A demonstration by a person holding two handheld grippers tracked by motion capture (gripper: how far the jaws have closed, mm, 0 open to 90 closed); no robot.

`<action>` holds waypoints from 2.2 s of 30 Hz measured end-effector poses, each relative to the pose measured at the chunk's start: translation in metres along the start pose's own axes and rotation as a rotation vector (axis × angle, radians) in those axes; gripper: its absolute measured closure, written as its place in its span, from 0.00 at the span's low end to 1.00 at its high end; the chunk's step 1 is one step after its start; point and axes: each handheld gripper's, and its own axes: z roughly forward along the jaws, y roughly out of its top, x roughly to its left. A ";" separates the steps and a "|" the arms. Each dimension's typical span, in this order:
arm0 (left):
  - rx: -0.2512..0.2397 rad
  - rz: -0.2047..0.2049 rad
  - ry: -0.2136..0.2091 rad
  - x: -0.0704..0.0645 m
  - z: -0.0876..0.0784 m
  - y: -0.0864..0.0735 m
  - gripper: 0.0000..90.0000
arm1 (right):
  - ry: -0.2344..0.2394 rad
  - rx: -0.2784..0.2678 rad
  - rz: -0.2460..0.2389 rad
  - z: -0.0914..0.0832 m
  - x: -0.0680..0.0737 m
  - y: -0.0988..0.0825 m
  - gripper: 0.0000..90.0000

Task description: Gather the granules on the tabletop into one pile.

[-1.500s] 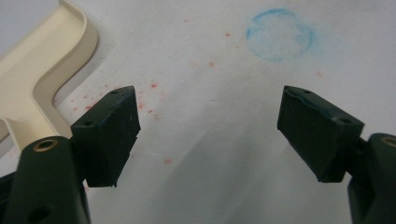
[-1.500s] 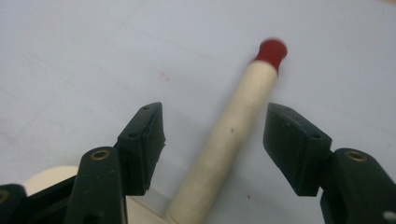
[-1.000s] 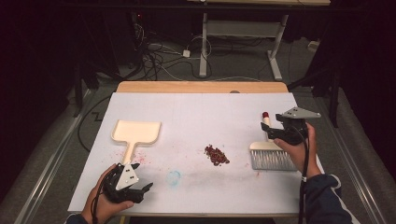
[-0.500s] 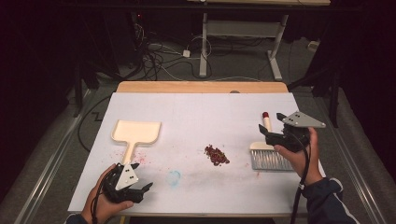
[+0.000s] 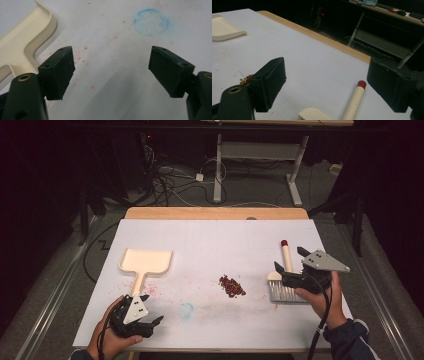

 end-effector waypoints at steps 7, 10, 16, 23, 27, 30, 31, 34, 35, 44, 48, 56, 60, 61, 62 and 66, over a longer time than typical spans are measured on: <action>-0.004 0.003 0.002 0.000 0.000 0.001 0.22 | 0.009 -0.005 -0.034 -0.005 0.008 -0.008 0.18; -0.003 0.005 0.000 -0.001 0.000 0.001 0.22 | 0.019 -0.009 -0.042 -0.009 0.010 -0.014 0.18; -0.005 0.002 0.001 0.000 0.001 0.001 0.22 | 0.026 -0.012 -0.057 -0.014 0.012 -0.026 0.18; -0.002 0.007 0.001 0.000 0.003 0.003 0.22 | 0.041 -0.019 -0.070 -0.020 0.013 -0.039 0.18; 0.001 0.009 0.001 0.000 0.004 0.003 0.22 | 0.050 -0.009 -0.083 -0.022 0.014 -0.047 0.18; 0.007 0.015 0.008 0.000 0.005 0.004 0.22 | 0.069 -0.001 -0.084 -0.025 0.013 -0.054 0.19; 0.006 0.015 0.010 0.000 0.005 0.004 0.22 | 0.079 0.009 -0.086 -0.025 0.012 -0.056 0.18; 0.007 0.012 0.012 0.000 0.006 0.005 0.22 | 0.095 0.020 -0.084 -0.028 0.013 -0.065 0.18; 0.007 0.011 0.012 0.001 0.006 0.005 0.22 | 0.094 0.029 -0.095 -0.028 0.014 -0.068 0.18; 0.016 0.019 0.012 0.000 0.011 0.007 0.22 | 0.124 0.078 -0.083 -0.035 0.016 -0.094 0.18; 0.014 0.018 0.011 -0.002 0.011 0.008 0.22 | 0.124 0.074 -0.093 -0.037 0.018 -0.094 0.18; 0.008 0.036 0.011 -0.005 0.011 0.009 0.22 | 0.136 0.065 -0.109 -0.038 0.023 -0.092 0.18; 0.004 0.040 0.008 -0.005 0.009 0.009 0.22 | 0.125 0.059 -0.118 -0.041 0.025 -0.090 0.18; -0.002 0.036 0.007 -0.005 0.009 0.009 0.22 | 0.127 0.059 -0.118 -0.041 0.025 -0.090 0.18; -0.003 0.035 0.007 -0.005 0.009 0.009 0.22 | 0.129 0.057 -0.112 -0.041 0.025 -0.089 0.18; 0.005 0.034 0.007 -0.004 0.010 0.008 0.22 | 0.131 0.060 -0.112 -0.038 0.024 -0.089 0.18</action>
